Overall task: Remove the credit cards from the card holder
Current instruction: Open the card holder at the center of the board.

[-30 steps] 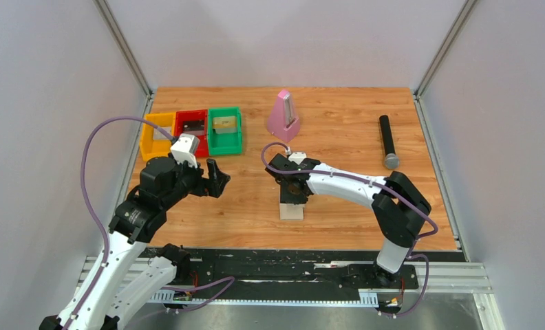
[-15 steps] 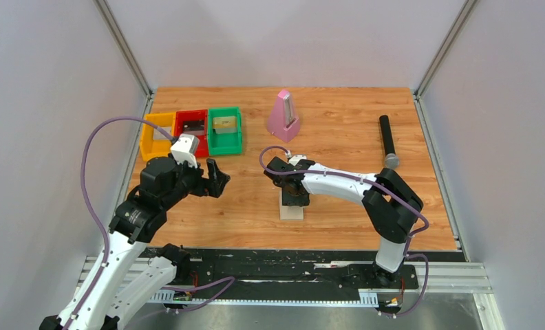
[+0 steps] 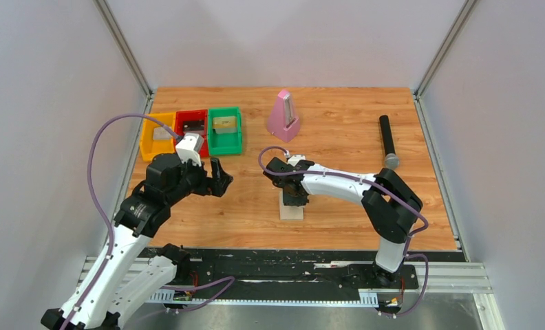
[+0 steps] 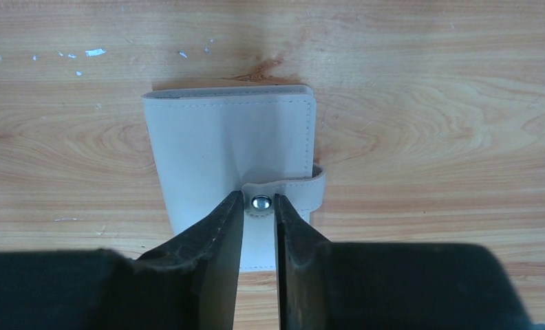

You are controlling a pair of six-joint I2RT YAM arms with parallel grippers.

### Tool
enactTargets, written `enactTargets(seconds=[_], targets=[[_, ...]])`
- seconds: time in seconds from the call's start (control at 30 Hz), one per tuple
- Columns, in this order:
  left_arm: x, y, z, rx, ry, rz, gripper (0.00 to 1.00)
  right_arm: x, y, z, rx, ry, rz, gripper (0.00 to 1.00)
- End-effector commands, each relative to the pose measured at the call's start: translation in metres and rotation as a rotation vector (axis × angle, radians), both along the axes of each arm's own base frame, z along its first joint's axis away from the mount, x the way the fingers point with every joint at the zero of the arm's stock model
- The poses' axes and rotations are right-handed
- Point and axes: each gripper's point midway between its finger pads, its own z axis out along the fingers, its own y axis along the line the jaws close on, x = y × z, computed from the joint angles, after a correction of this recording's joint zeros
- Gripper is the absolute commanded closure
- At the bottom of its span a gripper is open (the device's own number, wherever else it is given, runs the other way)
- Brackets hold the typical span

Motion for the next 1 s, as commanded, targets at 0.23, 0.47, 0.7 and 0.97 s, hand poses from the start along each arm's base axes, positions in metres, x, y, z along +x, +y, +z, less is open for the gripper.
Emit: enactTargets(seconds=[0.23, 0.47, 0.7, 0.97], targets=[[0.001, -0.026, -0.027, -0.07, 0.153, -0.062, 0.06, 0.006, 0.002, 0.001, 0.055, -0.081, 0.012, 0.91], [0.001, -0.039, -0.044, -0.12, 0.229, -0.082, 0.09, 0.008, 0.014, 0.016, 0.169, -0.132, 0.069, 0.95], [-0.004, -0.057, -0.069, -0.185, 0.327, -0.141, 0.15, 0.005, 0.031, 0.032, 0.348, -0.188, 0.141, 0.96], [-0.007, -0.083, -0.097, -0.313, 0.411, -0.208, 0.19, -0.006, 0.039, 0.056, 0.599, -0.213, 0.186, 0.98]])
